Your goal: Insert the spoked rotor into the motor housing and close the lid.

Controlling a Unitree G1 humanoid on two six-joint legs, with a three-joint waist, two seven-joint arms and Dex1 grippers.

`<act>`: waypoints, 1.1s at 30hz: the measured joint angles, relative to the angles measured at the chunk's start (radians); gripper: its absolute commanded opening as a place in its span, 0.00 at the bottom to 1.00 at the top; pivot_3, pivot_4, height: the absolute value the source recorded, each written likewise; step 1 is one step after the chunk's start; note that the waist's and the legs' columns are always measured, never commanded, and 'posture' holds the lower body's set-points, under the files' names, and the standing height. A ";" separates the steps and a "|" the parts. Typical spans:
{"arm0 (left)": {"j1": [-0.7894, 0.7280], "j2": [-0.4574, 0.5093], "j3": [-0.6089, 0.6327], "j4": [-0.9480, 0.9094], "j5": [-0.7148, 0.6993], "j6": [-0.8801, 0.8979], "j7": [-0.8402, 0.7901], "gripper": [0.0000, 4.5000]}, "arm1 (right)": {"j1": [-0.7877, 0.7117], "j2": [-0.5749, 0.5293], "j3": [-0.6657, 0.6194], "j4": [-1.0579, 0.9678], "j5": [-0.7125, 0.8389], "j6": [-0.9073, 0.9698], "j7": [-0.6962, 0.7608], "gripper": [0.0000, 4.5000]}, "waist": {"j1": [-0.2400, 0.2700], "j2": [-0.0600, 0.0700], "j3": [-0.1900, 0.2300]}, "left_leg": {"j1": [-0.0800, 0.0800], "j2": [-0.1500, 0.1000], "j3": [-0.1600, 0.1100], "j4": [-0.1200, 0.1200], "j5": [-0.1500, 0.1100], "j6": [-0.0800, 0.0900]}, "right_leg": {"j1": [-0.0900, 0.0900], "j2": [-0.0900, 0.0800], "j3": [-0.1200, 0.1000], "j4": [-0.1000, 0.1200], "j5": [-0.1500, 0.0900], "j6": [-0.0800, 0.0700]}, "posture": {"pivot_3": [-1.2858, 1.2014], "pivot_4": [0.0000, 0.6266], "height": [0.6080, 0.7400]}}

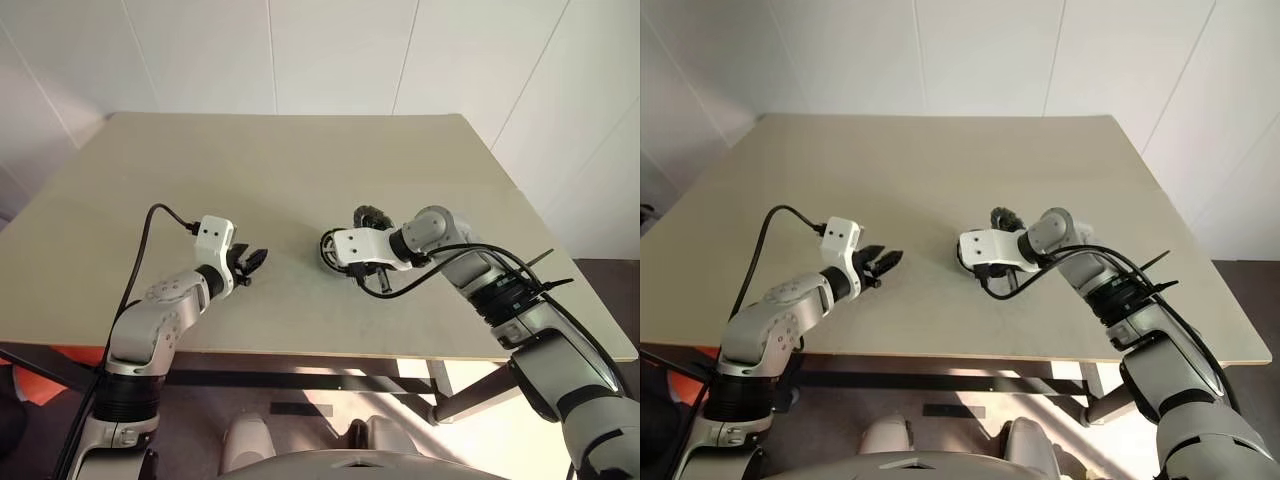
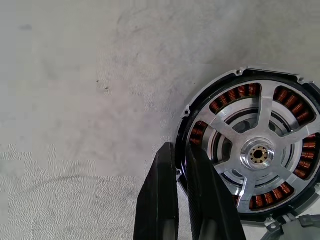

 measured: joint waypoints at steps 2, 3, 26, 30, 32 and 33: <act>0.002 -0.005 0.000 0.000 0.001 0.000 0.001 0.54 | -0.009 0.010 -0.020 -0.057 0.036 0.146 0.010 0.00 | 0.000 0.000 0.000 | -0.002 0.000 0.000 0.000 0.000 0.000 | -0.001 0.000 0.000 -0.001 0.000 0.000 | 0.52 0.00 1.00; 0.003 -0.010 0.000 0.000 0.001 0.000 0.002 0.54 | -0.020 0.015 -0.030 -0.083 0.056 0.228 0.015 0.00 | 0.000 0.000 0.000 | -0.003 0.000 0.000 -0.001 0.000 0.000 | -0.002 0.000 0.000 -0.001 0.000 0.000 | 0.52 0.00 1.00; 0.026 -0.012 0.008 -0.022 0.006 0.002 0.012 0.54 | -0.115 0.182 -0.053 -0.062 0.285 0.860 -0.323 0.15 | 0.024 0.001 0.001 | 0.001 0.000 0.000 -0.002 0.004 -0.007 | 0.000 0.000 0.000 0.000 0.000 0.000 | 0.52 0.00 1.00; 0.026 -0.006 0.016 -0.022 0.007 0.002 0.011 0.54 | -0.133 0.175 -0.068 -0.067 0.324 0.884 -0.335 0.41 | 0.026 0.001 0.001 | 0.002 0.000 0.000 -0.002 0.004 -0.008 | 0.000 0.000 0.000 0.001 0.000 0.000 | 0.52 0.00 1.00; 0.026 -0.006 0.018 -0.022 0.007 0.002 0.011 0.54 | -0.144 0.174 -0.075 -0.095 0.351 0.892 -0.335 0.49 | 0.026 0.001 0.001 | 0.002 0.000 0.000 -0.002 0.004 -0.008 | -0.001 0.000 0.000 0.001 0.000 0.000 | 0.52 0.00 1.00; 0.025 -0.007 0.017 -0.021 0.007 0.002 0.011 0.54 | -0.156 0.175 -0.082 -0.113 0.374 0.903 -0.333 0.49 | 0.026 0.001 0.001 | 0.001 0.000 0.000 -0.002 0.004 -0.008 | -0.001 0.000 0.000 0.001 0.000 0.000 | 0.52 0.00 1.00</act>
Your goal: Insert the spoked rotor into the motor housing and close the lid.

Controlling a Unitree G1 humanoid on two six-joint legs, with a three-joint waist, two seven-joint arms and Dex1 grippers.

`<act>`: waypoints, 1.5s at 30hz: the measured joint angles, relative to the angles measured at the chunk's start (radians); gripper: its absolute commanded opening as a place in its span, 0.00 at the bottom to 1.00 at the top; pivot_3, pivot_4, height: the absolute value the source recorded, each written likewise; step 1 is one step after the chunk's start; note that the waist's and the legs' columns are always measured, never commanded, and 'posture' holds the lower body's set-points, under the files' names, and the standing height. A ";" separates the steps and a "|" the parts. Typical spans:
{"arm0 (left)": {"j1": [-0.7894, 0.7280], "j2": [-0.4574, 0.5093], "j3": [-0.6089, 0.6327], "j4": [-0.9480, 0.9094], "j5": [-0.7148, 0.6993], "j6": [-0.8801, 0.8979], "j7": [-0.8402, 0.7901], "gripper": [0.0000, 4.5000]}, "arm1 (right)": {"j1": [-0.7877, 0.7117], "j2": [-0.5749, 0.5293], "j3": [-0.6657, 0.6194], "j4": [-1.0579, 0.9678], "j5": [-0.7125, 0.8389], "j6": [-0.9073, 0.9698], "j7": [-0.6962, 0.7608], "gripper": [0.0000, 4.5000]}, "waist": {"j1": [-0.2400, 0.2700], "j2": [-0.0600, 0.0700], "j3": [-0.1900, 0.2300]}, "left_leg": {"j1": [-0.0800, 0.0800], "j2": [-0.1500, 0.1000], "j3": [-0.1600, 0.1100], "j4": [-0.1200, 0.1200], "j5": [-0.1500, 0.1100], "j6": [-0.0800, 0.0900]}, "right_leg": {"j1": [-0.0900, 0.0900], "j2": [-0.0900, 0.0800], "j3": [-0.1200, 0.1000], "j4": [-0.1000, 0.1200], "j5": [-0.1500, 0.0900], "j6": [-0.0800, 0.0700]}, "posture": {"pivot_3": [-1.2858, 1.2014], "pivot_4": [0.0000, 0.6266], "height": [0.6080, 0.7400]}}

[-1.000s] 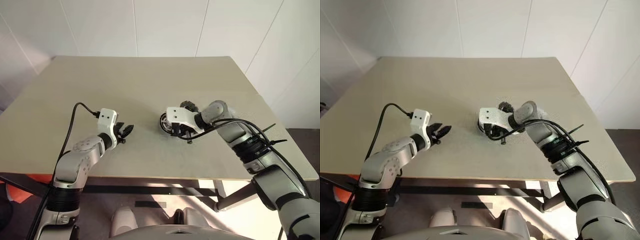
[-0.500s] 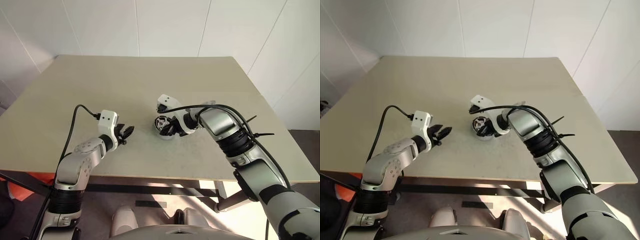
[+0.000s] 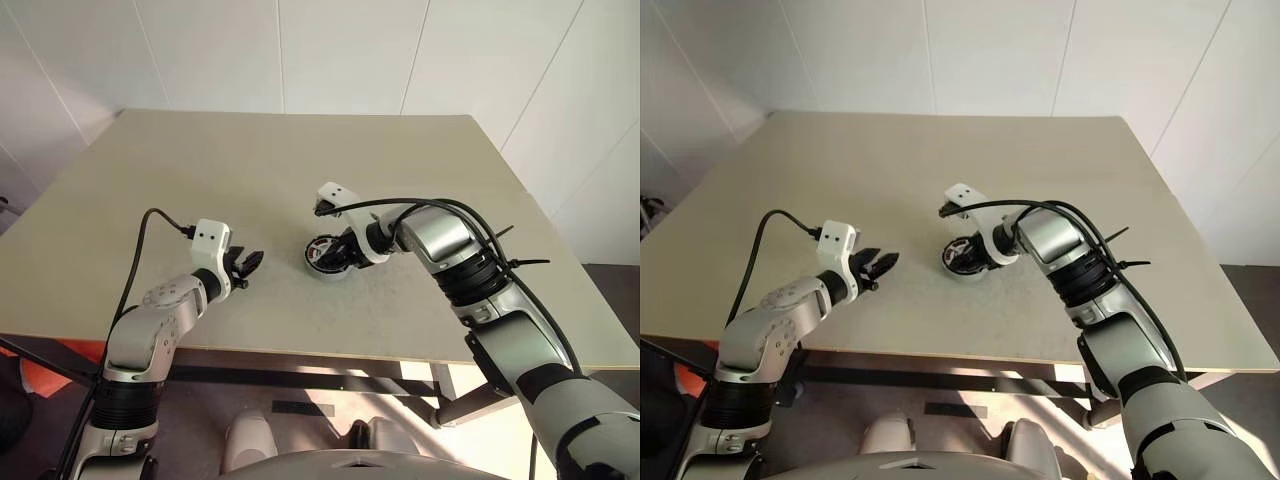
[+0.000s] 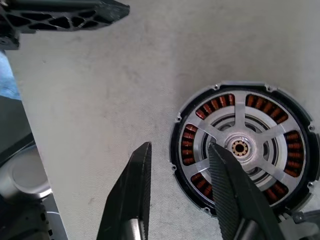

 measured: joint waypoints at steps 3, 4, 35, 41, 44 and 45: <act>-0.007 -0.010 -0.003 0.005 0.000 0.000 0.000 0.54 | -0.049 0.005 -0.050 -0.061 0.062 0.039 0.001 0.49 | 0.000 0.000 0.000 | 0.000 0.000 0.000 0.000 0.000 0.000 | -0.001 0.000 0.000 0.000 0.000 0.000 | 0.52 0.00 1.00; -0.012 -0.015 -0.006 0.009 0.000 0.000 0.000 0.54 | -0.073 0.009 -0.078 -0.086 0.088 0.055 -0.001 0.49 | 0.000 0.000 0.000 | 0.000 0.000 0.000 0.000 0.000 0.000 | -0.001 0.000 0.000 0.000 0.000 0.000 | 0.52 0.00 1.00; -0.061 -0.012 -0.028 0.065 0.007 0.000 -0.049 0.54 | 0.276 -0.301 -0.098 -0.275 0.038 -0.268 -0.126 0.01 | 0.002 0.000 0.000 | -0.002 0.000 0.000 0.000 0.000 -0.001 | 0.001 0.000 0.000 -0.001 0.000 0.000 | 0.52 0.00 1.00; -0.060 -0.010 -0.027 0.065 0.012 0.001 -0.050 0.54 | 0.249 -0.229 -0.093 -0.312 0.086 -0.241 -0.110 0.01 | -0.001 0.000 0.000 | -0.002 0.000 0.000 0.000 0.000 -0.001 | 0.001 0.000 0.001 0.001 0.000 0.000 | 0.52 0.00 1.00; -0.060 -0.009 -0.024 0.065 0.015 0.002 -0.049 0.54 | 0.236 -0.166 -0.067 -0.258 0.076 -0.260 -0.132 0.01 | 0.000 0.000 0.000 | 0.000 0.000 0.000 0.000 0.000 -0.001 | 0.001 0.000 0.001 0.001 0.000 0.000 | 0.52 0.00 1.00; -0.060 -0.010 -0.024 0.065 0.015 0.002 -0.048 0.54 | 0.236 -0.135 -0.053 -0.216 0.069 -0.277 -0.143 0.01 | 0.000 -0.001 0.000 | 0.001 0.000 0.000 0.000 0.000 -0.001 | 0.001 0.000 0.001 0.001 0.000 0.000 | 0.52 0.00 1.00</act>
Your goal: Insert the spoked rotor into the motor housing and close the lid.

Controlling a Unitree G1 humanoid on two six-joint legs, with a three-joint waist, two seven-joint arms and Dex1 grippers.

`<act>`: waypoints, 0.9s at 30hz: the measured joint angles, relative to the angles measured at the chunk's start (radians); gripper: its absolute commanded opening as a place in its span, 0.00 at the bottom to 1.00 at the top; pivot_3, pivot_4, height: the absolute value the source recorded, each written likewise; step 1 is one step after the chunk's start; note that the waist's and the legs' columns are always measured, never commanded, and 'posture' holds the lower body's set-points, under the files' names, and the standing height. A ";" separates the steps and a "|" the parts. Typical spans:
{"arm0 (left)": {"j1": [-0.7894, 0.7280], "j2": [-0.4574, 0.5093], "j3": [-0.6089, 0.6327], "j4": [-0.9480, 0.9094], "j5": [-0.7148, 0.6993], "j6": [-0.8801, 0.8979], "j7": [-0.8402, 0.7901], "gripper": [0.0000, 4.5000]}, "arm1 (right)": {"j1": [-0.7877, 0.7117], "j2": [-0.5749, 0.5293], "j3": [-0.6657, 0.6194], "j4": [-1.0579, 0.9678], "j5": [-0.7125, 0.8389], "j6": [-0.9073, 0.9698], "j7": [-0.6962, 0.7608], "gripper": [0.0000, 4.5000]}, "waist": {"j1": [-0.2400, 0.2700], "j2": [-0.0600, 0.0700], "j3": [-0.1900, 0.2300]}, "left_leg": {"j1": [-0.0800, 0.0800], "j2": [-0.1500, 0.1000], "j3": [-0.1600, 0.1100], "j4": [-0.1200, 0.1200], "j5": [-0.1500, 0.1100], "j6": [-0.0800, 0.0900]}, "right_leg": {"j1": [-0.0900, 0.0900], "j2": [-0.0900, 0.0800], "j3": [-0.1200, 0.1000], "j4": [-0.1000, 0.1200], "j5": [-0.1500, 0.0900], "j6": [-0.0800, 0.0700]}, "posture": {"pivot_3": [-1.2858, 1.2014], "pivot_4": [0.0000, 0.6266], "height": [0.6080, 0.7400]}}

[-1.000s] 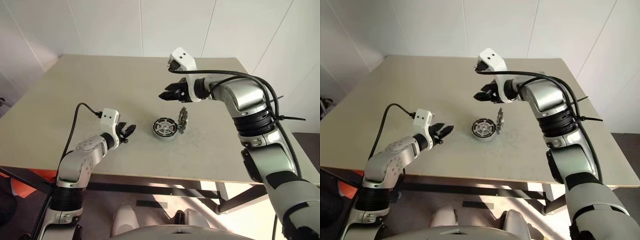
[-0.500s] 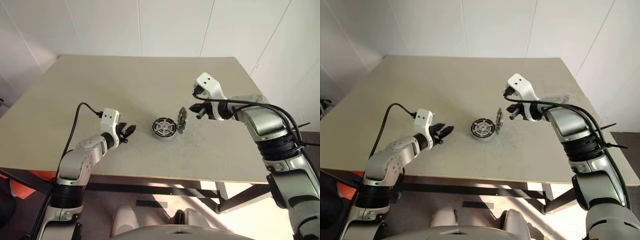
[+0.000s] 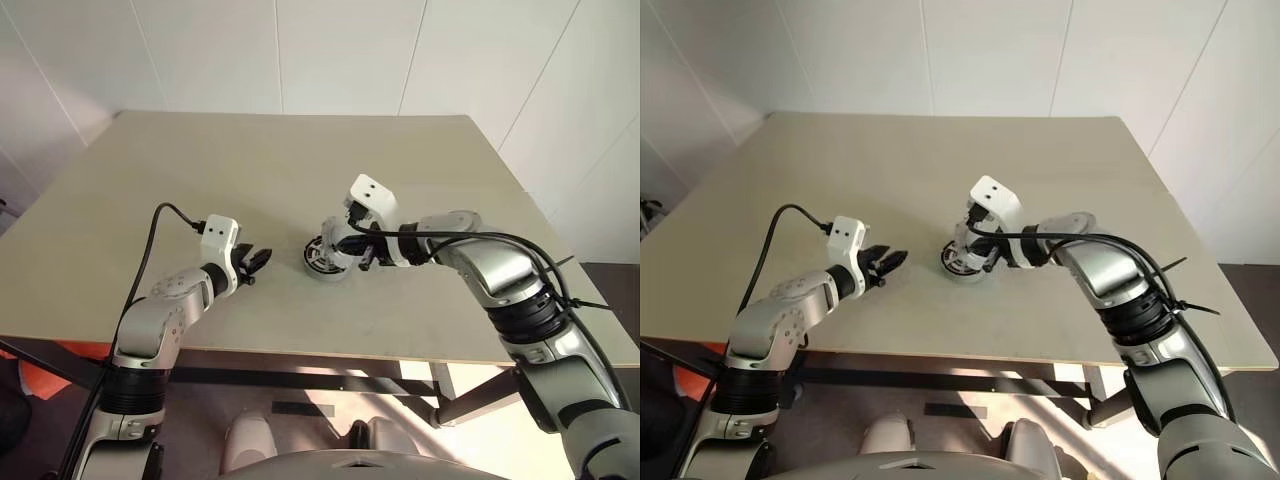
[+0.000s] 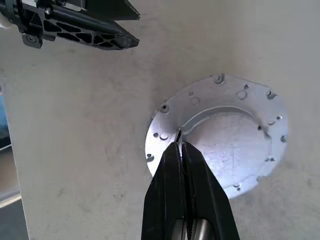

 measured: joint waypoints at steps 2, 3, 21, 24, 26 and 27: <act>0.001 -0.002 0.000 -0.001 0.000 0.000 0.003 0.54 | 0.007 0.027 0.029 0.058 -0.008 -0.015 -0.013 0.01 | 0.001 0.000 0.000 | -0.001 0.000 0.000 0.000 0.000 0.000 | -0.001 0.000 0.000 0.000 0.000 0.000 | 0.52 0.00 1.00; 0.003 -0.001 0.002 -0.002 0.000 0.001 0.005 0.54 | 0.007 0.036 0.031 0.080 -0.010 -0.017 -0.017 0.01 | 0.002 0.000 0.000 | -0.001 0.000 0.000 0.000 0.000 0.000 | -0.001 0.000 0.000 0.000 0.000 0.000 | 0.52 0.00 1.00; 0.011 0.002 0.004 -0.016 0.001 0.014 0.014 0.54 | 0.066 0.068 -0.038 0.087 -0.011 -0.183 -0.053 0.01 | -0.001 0.000 0.000 | 0.000 0.000 0.000 -0.001 0.000 0.000 | 0.000 0.000 0.000 0.000 0.000 0.000 | 0.52 0.00 1.00; 0.005 0.002 0.002 -0.016 0.002 0.011 0.009 0.54 | 0.066 0.093 -0.055 0.122 -0.008 -0.188 -0.062 0.09 | -0.001 0.000 0.000 | 0.000 0.000 0.000 -0.001 0.000 0.000 | 0.000 0.000 0.000 0.000 0.000 0.000 | 0.52 0.00 1.00; 0.005 0.003 0.002 -0.015 0.001 0.006 -0.004 0.54 | 0.069 0.110 -0.070 0.145 -0.002 -0.191 -0.073 0.20 | -0.001 0.000 0.000 | 0.000 0.000 0.000 -0.001 0.000 0.000 | 0.000 0.000 0.000 -0.001 0.000 0.000 | 0.52 0.00 1.00; 0.005 0.004 0.002 -0.015 0.000 0.004 -0.009 0.54 | 0.069 0.111 -0.071 0.150 -0.003 -0.199 -0.076 0.29 | -0.001 0.000 0.000 | 0.000 0.000 0.000 -0.001 0.000 0.000 | 0.000 0.000 0.000 -0.001 0.000 0.000 | 0.52 0.00 1.00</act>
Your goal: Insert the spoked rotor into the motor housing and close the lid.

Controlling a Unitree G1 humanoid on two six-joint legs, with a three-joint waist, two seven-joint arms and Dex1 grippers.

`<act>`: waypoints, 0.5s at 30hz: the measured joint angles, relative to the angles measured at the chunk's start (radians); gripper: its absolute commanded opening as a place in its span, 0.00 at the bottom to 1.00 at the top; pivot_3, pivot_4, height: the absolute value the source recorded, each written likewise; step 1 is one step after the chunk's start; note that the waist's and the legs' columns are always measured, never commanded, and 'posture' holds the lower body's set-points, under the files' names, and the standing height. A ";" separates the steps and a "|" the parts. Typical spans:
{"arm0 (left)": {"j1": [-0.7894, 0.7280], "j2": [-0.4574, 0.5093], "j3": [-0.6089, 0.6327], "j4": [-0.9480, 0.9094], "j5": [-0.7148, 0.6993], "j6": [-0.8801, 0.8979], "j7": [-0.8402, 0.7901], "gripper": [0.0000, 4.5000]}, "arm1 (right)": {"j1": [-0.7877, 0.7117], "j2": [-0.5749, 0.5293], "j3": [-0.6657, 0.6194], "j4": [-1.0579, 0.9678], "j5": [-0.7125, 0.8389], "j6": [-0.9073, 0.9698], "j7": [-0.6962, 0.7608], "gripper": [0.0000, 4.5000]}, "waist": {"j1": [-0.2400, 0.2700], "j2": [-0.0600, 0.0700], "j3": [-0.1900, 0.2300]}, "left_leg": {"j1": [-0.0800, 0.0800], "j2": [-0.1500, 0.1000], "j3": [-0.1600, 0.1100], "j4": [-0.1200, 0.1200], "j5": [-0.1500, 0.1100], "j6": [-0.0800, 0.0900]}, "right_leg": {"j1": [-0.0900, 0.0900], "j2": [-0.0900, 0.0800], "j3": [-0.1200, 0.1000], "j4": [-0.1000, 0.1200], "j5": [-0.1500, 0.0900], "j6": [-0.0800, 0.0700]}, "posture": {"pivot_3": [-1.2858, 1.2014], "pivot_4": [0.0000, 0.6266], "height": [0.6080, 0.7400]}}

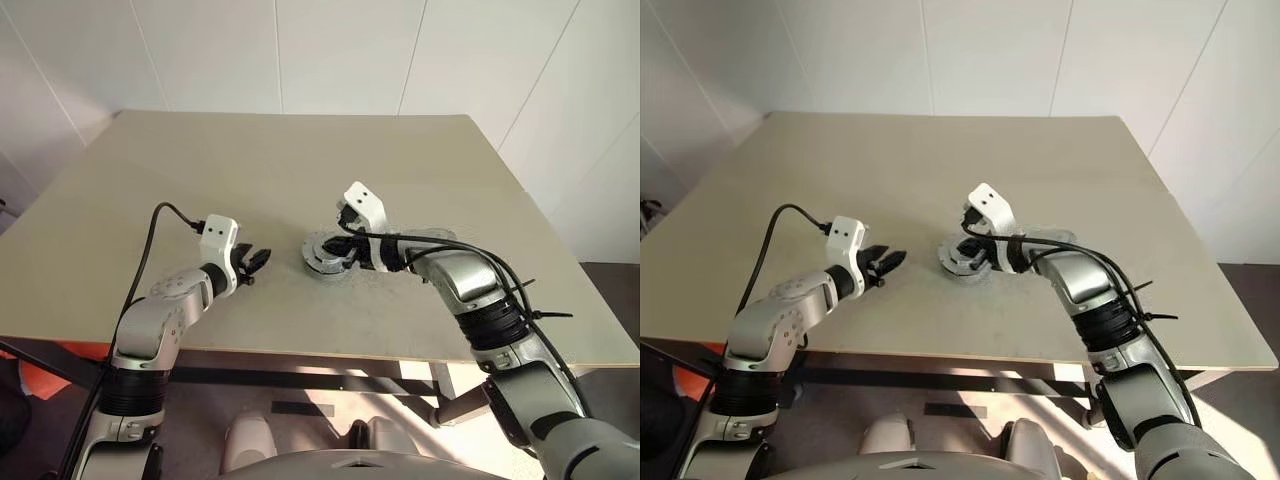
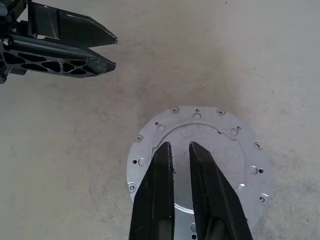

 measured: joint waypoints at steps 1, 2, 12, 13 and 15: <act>0.000 0.003 0.001 0.000 -0.001 -0.004 -0.007 0.54 | 0.000 0.001 0.000 0.005 -0.002 -0.012 -0.007 0.36 | 0.000 0.000 0.000 | 0.000 0.000 0.000 0.000 0.000 0.000 | 0.000 0.000 0.000 0.000 0.000 0.000 | 0.52 0.00 1.00; 0.000 0.005 0.004 -0.001 -0.003 -0.008 -0.014 0.54 | 0.000 0.005 -0.002 0.010 -0.006 -0.021 -0.016 0.43 | 0.000 0.000 0.000 | 0.000 0.000 0.000 0.000 0.000 0.000 | 0.000 0.000 0.000 0.000 0.000 0.000 | 0.52 0.00 1.00; 0.000 0.036 0.037 -0.003 -0.021 -0.030 -0.063 0.54 | 0.001 0.022 0.006 0.040 -0.044 -0.082 -0.033 0.73 | 0.000 0.000 0.000 | 0.000 0.000 0.000 0.000 0.000 0.000 | 0.000 0.000 0.000 -0.001 0.000 0.000 | 0.52 0.00 1.00; -0.002 0.036 0.038 -0.002 -0.021 -0.031 -0.063 0.54 | 0.004 0.022 0.011 0.040 -0.047 -0.083 -0.028 0.73 | 0.000 0.000 0.000 | 0.000 0.000 0.000 0.000 0.000 0.000 | 0.000 0.000 0.000 -0.001 0.000 0.000 | 0.52 0.00 1.00; -0.003 0.036 0.039 -0.002 -0.021 -0.033 -0.063 0.54 | 0.015 0.023 0.018 0.040 -0.053 -0.087 -0.021 0.73 | 0.000 0.000 0.000 | 0.000 0.000 0.000 0.000 0.000 0.000 | 0.000 0.000 0.000 -0.001 0.000 0.000 | 0.52 0.00 1.00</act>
